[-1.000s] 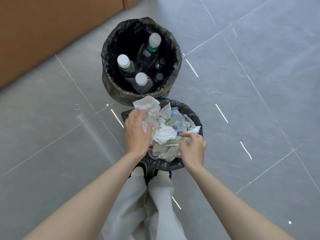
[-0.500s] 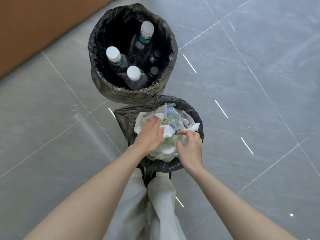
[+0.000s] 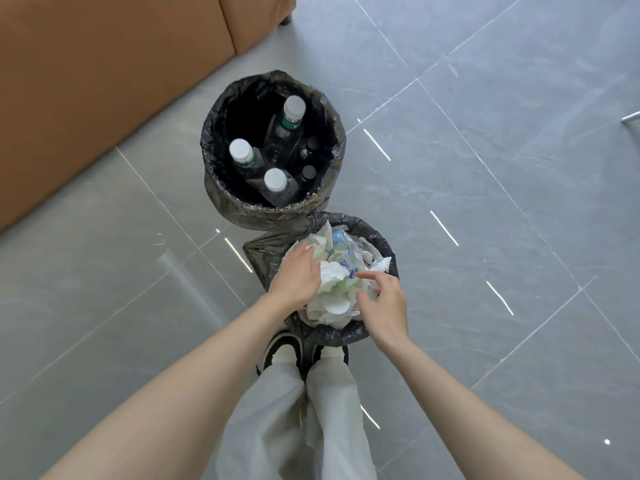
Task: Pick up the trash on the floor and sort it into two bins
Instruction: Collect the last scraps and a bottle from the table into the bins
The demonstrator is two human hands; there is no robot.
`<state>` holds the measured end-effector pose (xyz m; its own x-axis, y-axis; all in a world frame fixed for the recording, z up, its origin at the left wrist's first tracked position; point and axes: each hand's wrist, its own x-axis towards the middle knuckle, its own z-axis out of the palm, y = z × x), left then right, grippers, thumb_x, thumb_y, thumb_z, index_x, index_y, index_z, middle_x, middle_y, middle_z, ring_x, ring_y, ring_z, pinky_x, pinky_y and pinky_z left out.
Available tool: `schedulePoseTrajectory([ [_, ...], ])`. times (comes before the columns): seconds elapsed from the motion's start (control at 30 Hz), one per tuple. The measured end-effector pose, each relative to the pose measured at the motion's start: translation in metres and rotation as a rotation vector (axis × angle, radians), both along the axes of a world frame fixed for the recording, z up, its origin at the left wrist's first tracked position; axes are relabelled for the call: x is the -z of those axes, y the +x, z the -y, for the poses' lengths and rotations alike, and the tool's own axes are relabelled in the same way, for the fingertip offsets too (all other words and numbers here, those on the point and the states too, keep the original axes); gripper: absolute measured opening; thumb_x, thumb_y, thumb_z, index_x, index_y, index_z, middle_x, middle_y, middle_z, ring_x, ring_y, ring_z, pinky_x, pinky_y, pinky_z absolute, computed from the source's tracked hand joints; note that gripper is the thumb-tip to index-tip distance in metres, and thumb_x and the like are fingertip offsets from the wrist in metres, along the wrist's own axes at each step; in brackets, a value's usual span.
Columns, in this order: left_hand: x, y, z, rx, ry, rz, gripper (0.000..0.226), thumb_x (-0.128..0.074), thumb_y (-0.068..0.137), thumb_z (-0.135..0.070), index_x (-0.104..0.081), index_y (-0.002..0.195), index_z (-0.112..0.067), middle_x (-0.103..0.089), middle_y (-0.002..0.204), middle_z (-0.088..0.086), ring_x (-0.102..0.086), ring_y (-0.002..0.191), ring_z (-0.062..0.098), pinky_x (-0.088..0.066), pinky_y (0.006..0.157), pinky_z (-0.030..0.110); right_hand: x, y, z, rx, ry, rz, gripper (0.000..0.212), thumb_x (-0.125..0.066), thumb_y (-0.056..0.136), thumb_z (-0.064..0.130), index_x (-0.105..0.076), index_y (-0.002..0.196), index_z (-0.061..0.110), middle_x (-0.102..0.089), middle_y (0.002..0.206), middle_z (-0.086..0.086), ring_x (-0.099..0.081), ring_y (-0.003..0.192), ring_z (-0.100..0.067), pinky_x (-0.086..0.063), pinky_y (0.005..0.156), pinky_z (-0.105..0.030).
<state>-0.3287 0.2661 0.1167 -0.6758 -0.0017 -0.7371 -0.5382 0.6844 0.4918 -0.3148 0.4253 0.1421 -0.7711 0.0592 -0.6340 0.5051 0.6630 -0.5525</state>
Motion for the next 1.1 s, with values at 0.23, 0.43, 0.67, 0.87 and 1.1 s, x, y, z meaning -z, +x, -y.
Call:
schedulePoseTrajectory([
  [0.23, -0.126, -0.004, 0.014, -0.059, 0.048, -0.007, 0.046, -0.031, 0.100, -0.022, -0.031, 0.146, -0.014, -0.035, 0.150, 0.002, -0.033, 0.138, 0.019, -0.027, 0.108, 0.028, -0.104, -0.002, 0.009, 0.088, -0.048, 0.003, 0.030, -0.051, 0.087, 0.009, -0.060, 0.108, 0.029, -0.055, 0.117, 0.005, -0.054, 0.102, -0.014, -0.044, 0.088, -0.028],
  [0.43, -0.265, -0.009, 0.020, -0.137, 0.119, -0.074, 0.046, -0.032, 0.100, -0.023, -0.030, 0.146, -0.016, -0.036, 0.150, 0.002, -0.037, 0.135, 0.019, -0.029, 0.112, 0.033, -0.229, -0.006, 0.014, 0.132, -0.096, -0.066, 0.027, -0.052, 0.088, 0.012, -0.062, 0.110, 0.024, -0.061, 0.114, 0.006, -0.056, 0.095, -0.013, -0.045, 0.081, -0.025],
  [0.67, -0.400, 0.017, 0.020, -0.089, 0.202, -0.163, 0.046, -0.034, 0.100, -0.025, -0.033, 0.146, -0.020, -0.040, 0.147, -0.001, -0.043, 0.130, 0.017, -0.032, 0.104, 0.027, -0.375, 0.008, -0.010, 0.188, -0.098, -0.182, 0.030, -0.051, 0.090, 0.008, -0.060, 0.116, 0.019, -0.059, 0.111, 0.008, -0.054, 0.089, -0.008, -0.040, 0.077, -0.021],
  [0.87, -0.481, 0.028, 0.007, 0.026, 0.249, -0.242, 0.043, -0.037, 0.100, -0.026, -0.036, 0.143, -0.022, -0.044, 0.143, -0.002, -0.046, 0.127, 0.015, -0.034, 0.095, 0.021, -0.462, 0.039, -0.049, 0.240, -0.080, -0.264, 0.028, -0.050, 0.092, 0.011, -0.060, 0.117, 0.021, -0.058, 0.113, 0.009, -0.055, 0.084, -0.002, -0.042, 0.069, -0.016],
  [1.1, -0.531, 0.015, -0.046, 0.221, 0.312, -0.297, 0.044, -0.040, 0.100, -0.024, -0.036, 0.144, -0.021, -0.043, 0.144, 0.002, -0.046, 0.128, 0.017, -0.035, 0.094, 0.021, -0.511, 0.069, -0.100, 0.345, -0.069, -0.321, 0.028, -0.053, 0.091, 0.014, -0.061, 0.116, 0.024, -0.061, 0.114, 0.008, -0.058, 0.089, -0.008, -0.041, 0.071, -0.015],
])
